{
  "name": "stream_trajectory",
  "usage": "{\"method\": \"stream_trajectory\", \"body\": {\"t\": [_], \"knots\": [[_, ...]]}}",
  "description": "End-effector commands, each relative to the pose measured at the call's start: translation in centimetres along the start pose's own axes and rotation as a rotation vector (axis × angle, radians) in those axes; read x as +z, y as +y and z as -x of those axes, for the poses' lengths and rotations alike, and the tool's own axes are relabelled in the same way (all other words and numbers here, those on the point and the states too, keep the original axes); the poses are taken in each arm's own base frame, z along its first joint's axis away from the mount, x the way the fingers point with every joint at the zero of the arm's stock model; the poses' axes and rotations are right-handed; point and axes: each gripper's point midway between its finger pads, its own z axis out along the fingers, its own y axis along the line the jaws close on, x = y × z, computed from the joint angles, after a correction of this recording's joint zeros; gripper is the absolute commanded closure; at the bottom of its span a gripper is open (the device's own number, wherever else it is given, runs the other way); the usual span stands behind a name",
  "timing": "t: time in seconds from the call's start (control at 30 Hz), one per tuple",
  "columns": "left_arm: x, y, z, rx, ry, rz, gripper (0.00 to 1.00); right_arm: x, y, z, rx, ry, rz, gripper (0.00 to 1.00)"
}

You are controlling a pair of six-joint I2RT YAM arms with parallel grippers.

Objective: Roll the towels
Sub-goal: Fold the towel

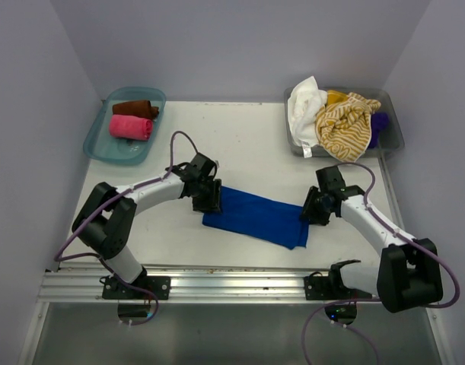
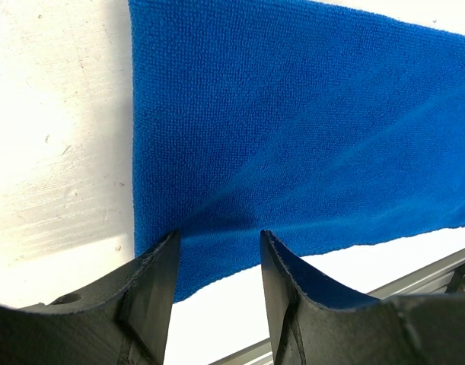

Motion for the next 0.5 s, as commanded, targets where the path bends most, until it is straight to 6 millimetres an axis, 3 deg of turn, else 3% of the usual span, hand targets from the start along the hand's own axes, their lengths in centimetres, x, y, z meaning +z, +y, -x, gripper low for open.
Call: {"method": "stream_trajectory", "body": {"t": [0.0, 0.17, 0.3, 0.47], "knots": [[-1.7, -1.2, 1.9, 0.025, -0.063, -0.038, 0.5, -0.5, 2.2, 2.8, -0.013, -0.081, 0.069, 0.58], [-1.6, -1.1, 1.8, 0.026, -0.059, -0.039, 0.5, -0.2, 1.8, 3.7, -0.02, -0.111, 0.037, 0.61], [-1.4, -1.1, 1.7, 0.027, -0.053, -0.04, 0.5, 0.9, 1.5, 3.6, -0.045, -0.082, 0.01, 0.69], [-1.3, -1.0, 1.6, 0.023, -0.053, -0.037, 0.5, 1.8, 1.4, 3.7, -0.051, -0.074, 0.003, 0.7]]}}
